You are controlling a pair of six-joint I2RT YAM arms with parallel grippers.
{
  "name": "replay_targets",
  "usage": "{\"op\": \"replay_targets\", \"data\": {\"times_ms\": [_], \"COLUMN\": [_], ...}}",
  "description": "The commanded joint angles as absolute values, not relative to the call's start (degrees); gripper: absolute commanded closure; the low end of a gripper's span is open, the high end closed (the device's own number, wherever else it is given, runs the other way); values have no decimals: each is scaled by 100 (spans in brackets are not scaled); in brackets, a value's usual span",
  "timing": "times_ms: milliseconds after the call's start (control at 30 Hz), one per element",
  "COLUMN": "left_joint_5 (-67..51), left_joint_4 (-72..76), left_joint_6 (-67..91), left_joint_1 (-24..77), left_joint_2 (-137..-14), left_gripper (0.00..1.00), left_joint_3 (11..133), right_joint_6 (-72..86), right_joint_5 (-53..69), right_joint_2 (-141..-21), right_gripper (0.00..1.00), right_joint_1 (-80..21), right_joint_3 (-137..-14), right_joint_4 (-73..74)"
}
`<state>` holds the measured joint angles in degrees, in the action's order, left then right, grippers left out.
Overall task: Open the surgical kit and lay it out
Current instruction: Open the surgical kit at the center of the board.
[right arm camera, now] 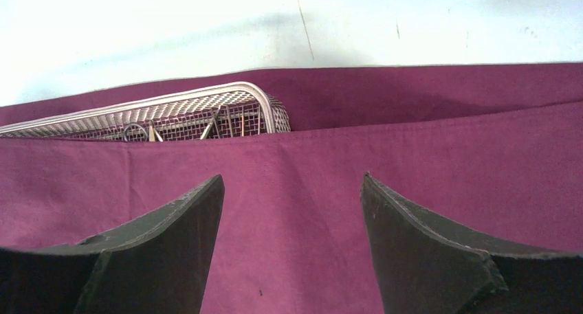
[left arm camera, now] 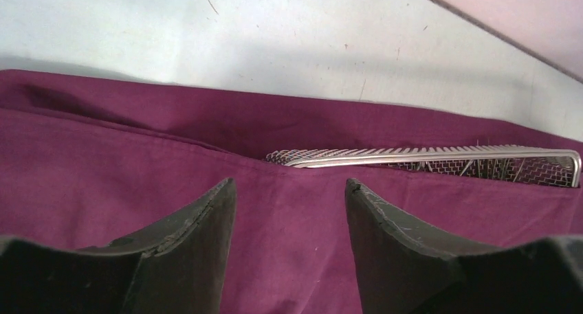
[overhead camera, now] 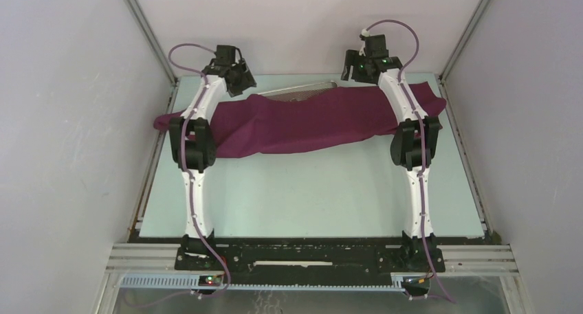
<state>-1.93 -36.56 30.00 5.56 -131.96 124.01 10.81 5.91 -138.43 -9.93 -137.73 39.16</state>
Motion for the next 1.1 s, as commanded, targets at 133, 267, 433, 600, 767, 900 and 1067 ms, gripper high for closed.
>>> {"op": "replay_targets", "data": {"times_ms": [133,267,433,600,767,900,1067], "left_joint_5": [-109,-60,-53,-74,-97,-105,-157], "left_joint_4": [-3700,-3714,-3714,-3717,-3683,-3679,-3609], "left_joint_6": [3204,3212,3187,3194,3183,3160,3138], "left_joint_1": [656,666,685,696,710,704,708], "left_joint_2": [-13469,-13543,-13640,-13733,-13734,-13668,-13497], "left_gripper": [41,46,51,57,66,77,90], "left_joint_3": [12885,12877,12862,12857,12871,12868,12860], "right_joint_6": [1205,1280,1401,1573,1761,1872,2025], "right_joint_5": [750,853,1045,1213,1388,1455,1516], "right_joint_2": [-13968,-14037,-14140,-14302,-14463,-14549,-14646], "right_gripper": [18,18,19,19,19,20,21], "right_joint_1": [-1020,-1015,-1003,-993,-984,-976,-959], "right_joint_3": [-13941,-13965,-13976,-14015,-14044,-14045,-14045], "right_joint_4": [3648,3602,3494,3385,3257,3188,3075]}}
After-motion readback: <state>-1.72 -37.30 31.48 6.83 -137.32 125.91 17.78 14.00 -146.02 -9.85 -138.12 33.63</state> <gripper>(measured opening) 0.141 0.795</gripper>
